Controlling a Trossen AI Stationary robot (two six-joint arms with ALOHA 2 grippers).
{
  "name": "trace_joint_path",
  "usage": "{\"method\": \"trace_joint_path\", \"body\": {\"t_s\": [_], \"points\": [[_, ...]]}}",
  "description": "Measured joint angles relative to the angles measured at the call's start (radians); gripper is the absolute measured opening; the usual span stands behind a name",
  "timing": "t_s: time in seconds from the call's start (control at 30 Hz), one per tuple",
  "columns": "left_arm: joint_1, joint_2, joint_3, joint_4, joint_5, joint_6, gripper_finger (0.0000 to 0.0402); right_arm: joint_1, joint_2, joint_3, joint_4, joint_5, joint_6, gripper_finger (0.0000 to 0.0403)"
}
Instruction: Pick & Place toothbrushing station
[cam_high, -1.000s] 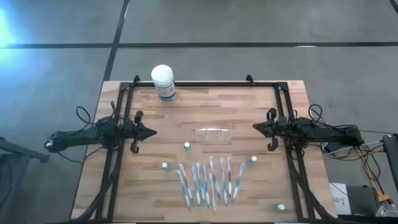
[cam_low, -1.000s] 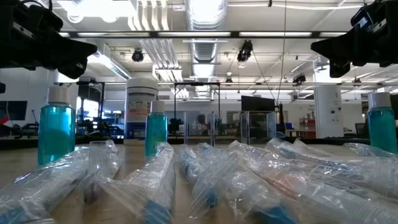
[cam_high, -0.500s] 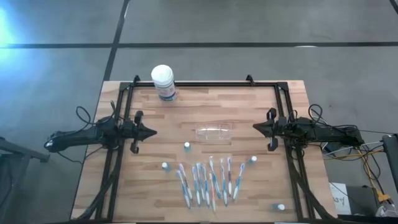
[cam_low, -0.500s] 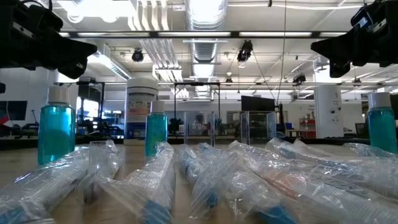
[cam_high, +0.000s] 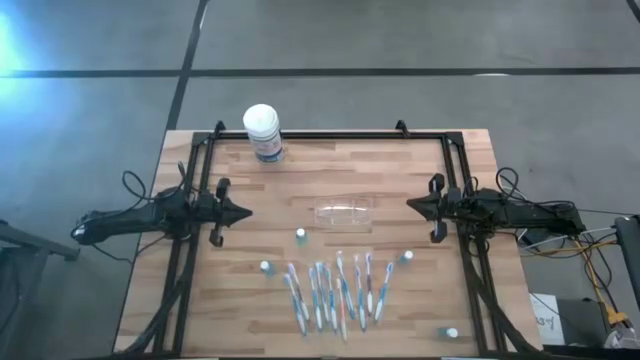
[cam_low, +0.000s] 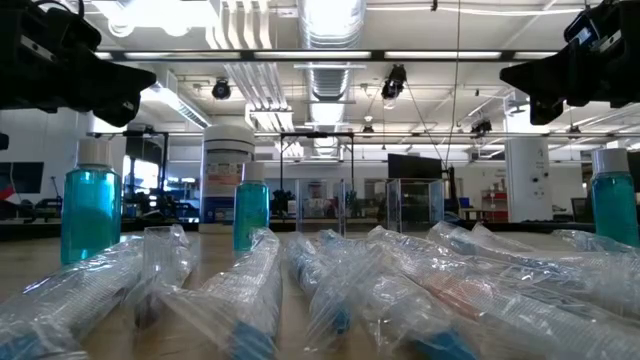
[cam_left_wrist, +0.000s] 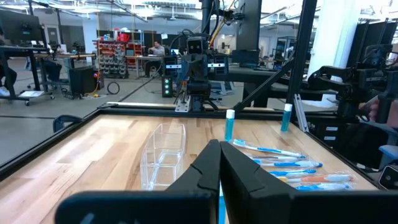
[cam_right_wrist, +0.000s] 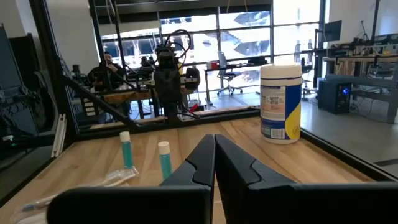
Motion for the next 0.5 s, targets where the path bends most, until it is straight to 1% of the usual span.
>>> {"method": "trace_joint_path", "body": {"t_s": [0.5], "points": [[0.0,0.0,0.0,0.0,0.0,-0.017,0.0007,0.0,0.0,0.0,0.0,0.0,0.0,0.0008]]}}
